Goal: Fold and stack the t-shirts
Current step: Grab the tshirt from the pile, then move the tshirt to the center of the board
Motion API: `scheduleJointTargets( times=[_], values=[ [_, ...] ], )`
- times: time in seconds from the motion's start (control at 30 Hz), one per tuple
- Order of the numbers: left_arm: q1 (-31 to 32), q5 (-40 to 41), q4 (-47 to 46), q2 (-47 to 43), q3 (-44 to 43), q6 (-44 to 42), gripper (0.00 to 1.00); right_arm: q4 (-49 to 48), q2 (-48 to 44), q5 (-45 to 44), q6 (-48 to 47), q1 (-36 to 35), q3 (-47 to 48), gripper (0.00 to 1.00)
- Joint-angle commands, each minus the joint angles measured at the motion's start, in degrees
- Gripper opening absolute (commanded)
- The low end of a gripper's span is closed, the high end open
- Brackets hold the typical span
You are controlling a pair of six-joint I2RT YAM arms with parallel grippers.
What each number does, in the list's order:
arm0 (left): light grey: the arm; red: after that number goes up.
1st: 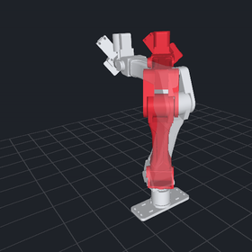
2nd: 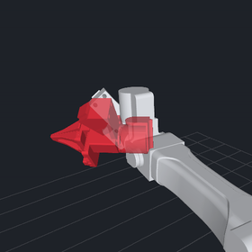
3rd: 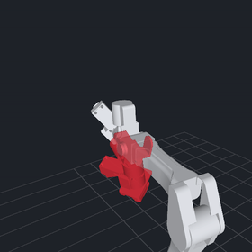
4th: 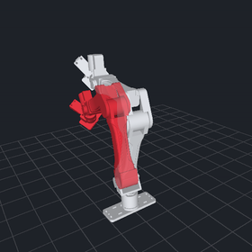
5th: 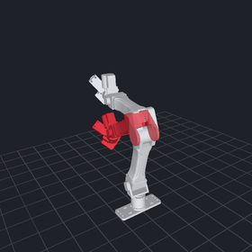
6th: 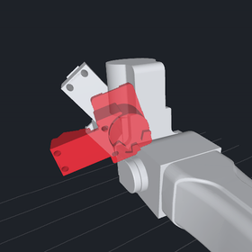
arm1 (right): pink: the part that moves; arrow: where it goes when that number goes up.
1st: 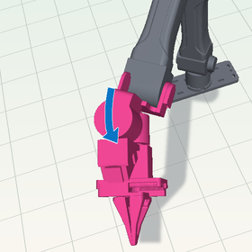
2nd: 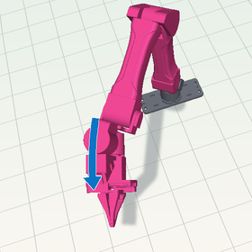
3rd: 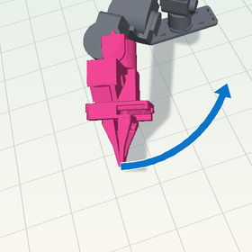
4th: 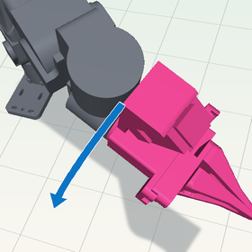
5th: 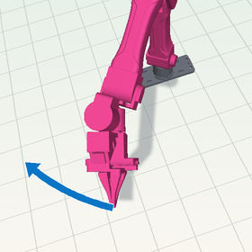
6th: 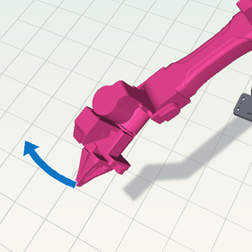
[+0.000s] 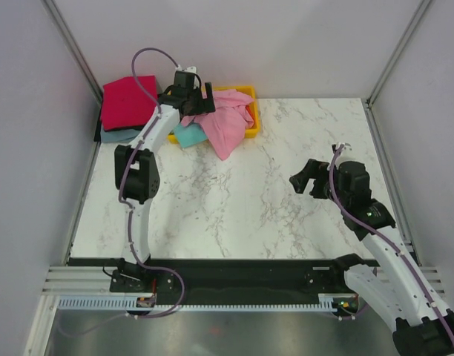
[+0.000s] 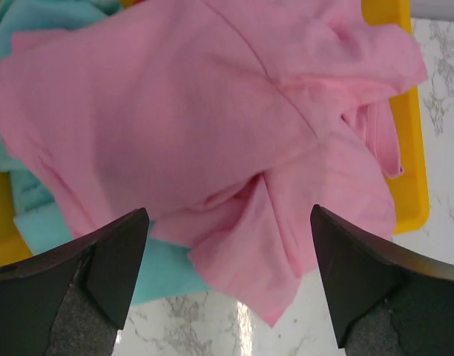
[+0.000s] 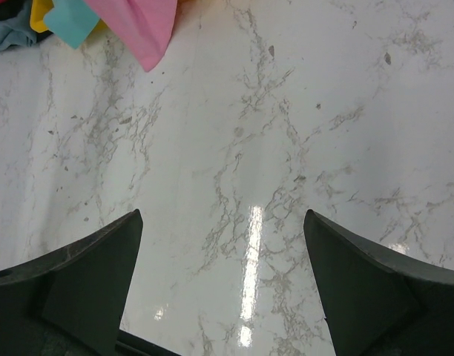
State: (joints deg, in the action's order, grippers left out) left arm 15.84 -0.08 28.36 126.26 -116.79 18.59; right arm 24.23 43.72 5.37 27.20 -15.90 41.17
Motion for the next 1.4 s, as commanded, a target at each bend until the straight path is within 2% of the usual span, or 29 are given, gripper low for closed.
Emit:
scheduleJointTargets(
  times=[0.0,0.13,0.33,0.37,0.43,0.47,0.53,0.63,0.8,0.83,1.0,1.07,1.1,1.13,1.17,1.2,1.23,1.3,1.33,1.37],
  values=[
    [-0.3,4.1,1.3,5.7,-11.8,-1.4,0.98,0.9,-0.2,3.3,0.0,-0.1,-1.3,0.98],
    [-0.4,6.8,1.1,11.8,-16.0,-2.4,0.94,0.8,0.0,5.0,0.1,0.0,-1.9,0.98],
    [-0.3,6.4,0.6,13.7,-18.7,-2.2,0.63,0.7,0.5,4.4,-0.9,-0.1,-2.6,0.98],
    [-0.3,6.3,0.5,13.2,-18.7,-2.2,0.49,0.6,0.7,4.3,-1.1,-0.1,-2.8,0.98],
    [-0.4,6.3,0.4,12.8,-18.7,-2.7,0.33,0.0,1.4,4.3,-1.1,-0.1,-3.2,0.98],
    [-0.3,6.3,0.4,12.5,-18.9,-2.9,0.18,-0.1,1.6,4.3,-1.1,0.0,-3.3,0.98],
    [-0.3,7.4,0.4,10.9,-18.7,-3.5,0.03,-0.5,1.9,4.3,-1.0,-0.1,-3.5,0.98],
    [-0.3,6.8,0.5,7.4,-19.7,-3.8,0.02,-1.1,2.0,4.1,-0.8,-0.1,-3.6,0.98],
    [0.0,3.7,1.8,2.3,-30.8,-3.0,0.02,-1.6,2.0,3.3,-0.8,0.0,-3.6,0.98],
    [0.0,0.7,1.0,-0.5,-31.6,-2.8,0.02,-1.6,2.0,3.1,-0.7,-0.1,-3.6,0.98],
    [0.8,-6.6,-8.5,-12.4,-31.6,-4.1,0.02,-1.7,0.3,0.7,0.0,-0.1,-3.0,0.98],
    [0.8,-7.0,-8.6,-19.7,-29.6,-4.0,0.02,-1.6,-0.3,0.2,0.6,-0.1,-2.8,0.98],
    [0.9,-7.0,-8.2,-23.1,-27.6,-3.7,0.02,-1.6,-0.8,0.3,0.8,-0.1,-2.7,0.98],
    [0.9,-7.1,-8.1,-26.3,-21.9,-3.6,0.02,-1.6,-1.1,0.0,1.4,-0.1,-2.7,0.98],
    [0.9,-7.1,-8.1,-34.3,-17.7,-3.4,0.02,-1.6,-1.9,-0.1,1.7,-0.1,-2.8,0.98],
    [0.8,-6.1,-8.1,-38.8,-12.8,-2.9,0.02,-1.6,-2.3,-0.3,2.2,-0.1,-2.8,0.98],
    [0.9,-5.1,-8.6,-43.0,-1.9,-2.6,0.02,-1.6,-2.7,-0.5,2.3,-0.2,-3.0,0.98],
    [0.9,-0.7,-8.4,-56.5,10.1,0.4,0.04,-1.6,-2.9,-0.7,2.6,-0.1,-3.2,0.98],
    [0.9,-0.1,-7.2,-61.0,15.8,1.2,0.09,-1.6,-2.8,-0.6,2.5,-0.2,-3.2,0.98],
    [0.9,-0.1,-5.4,-64.6,26.1,2.2,0.25,-1.4,-2.5,0.1,2.1,-0.2,-3.2,0.98]
  ],
)
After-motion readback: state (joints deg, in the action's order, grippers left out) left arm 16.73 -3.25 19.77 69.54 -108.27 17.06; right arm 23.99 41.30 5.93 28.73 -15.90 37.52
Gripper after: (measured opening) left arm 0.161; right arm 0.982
